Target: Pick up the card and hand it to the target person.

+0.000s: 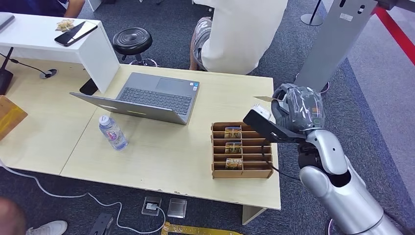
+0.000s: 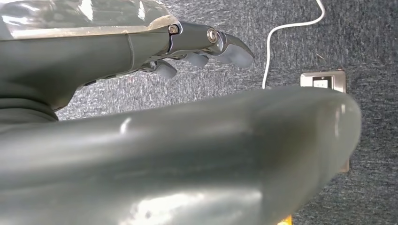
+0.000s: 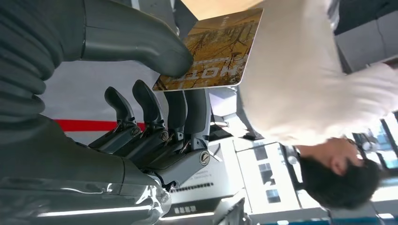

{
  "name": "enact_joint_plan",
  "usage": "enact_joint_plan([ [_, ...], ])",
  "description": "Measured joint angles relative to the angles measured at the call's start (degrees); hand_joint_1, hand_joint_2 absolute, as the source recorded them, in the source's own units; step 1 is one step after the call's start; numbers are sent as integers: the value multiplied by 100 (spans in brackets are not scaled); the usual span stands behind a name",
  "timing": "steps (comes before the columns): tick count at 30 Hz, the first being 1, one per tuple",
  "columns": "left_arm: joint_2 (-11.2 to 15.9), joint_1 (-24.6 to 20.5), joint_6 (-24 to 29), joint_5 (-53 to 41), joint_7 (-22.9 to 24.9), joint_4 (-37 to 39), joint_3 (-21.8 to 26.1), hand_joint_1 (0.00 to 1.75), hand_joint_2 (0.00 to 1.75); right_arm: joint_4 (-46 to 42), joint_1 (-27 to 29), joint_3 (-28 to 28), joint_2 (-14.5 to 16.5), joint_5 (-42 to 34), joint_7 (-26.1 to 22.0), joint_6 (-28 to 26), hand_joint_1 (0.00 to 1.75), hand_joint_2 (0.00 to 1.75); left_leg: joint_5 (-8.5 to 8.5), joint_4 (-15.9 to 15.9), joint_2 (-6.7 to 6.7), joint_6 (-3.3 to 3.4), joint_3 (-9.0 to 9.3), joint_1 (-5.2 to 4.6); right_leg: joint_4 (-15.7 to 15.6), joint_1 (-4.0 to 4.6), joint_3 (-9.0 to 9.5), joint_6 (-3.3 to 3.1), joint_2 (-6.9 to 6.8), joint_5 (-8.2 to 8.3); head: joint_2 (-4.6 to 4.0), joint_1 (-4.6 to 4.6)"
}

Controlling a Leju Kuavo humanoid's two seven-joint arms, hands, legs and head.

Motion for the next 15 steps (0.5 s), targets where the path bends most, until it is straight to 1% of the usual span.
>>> enact_joint_plan([
  [3, -8, -5, 0, -42, -11, 0, 0, 0, 0, 213, 1, 15, 129, 259, -380, -597, 143, 175, 0, 0, 0, 0, 0, 0, 0, 0, 0, 0, 0, 0, 0, -1],
  [8, -17, -6, 0, -66, -28, 0, 0, 0, 0, 561, 1, 25, 304, 473, -710, -1213, 143, 175, 0, 0, -1, 0, -1, 0, 0, 0, 0, 0, -1, 0, 0, -2],
  [15, -28, -7, 0, -80, -42, 0, 0, 0, 0, 1186, 5, 11, 540, 562, -1301, -2480, 143, 175, 0, 0, -1, 0, -1, 0, 0, 0, 0, 0, 0, 0, 0, -1],
])
